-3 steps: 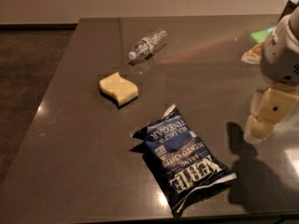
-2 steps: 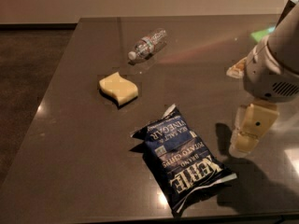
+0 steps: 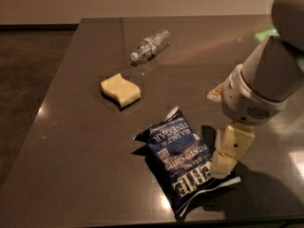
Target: Pick blue chip bag
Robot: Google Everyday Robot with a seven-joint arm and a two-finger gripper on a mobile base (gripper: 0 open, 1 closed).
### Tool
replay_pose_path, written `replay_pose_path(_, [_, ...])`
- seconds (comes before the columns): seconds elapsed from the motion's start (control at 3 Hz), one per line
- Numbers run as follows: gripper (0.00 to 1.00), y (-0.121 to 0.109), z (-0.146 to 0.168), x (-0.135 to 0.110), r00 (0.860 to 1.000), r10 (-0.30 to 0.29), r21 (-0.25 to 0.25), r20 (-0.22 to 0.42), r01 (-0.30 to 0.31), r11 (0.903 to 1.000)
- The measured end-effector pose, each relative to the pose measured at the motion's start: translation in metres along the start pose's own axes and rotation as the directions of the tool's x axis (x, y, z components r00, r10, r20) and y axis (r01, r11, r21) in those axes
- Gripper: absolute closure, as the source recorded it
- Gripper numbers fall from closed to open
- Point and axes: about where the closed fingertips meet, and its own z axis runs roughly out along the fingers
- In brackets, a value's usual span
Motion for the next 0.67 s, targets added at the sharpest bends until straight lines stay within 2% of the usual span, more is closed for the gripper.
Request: replay_pose_path(0.67, [0.0,0.019,0.038,-0.017,0.999,-0.037,-0.074,0.019,0.039,0.9965])
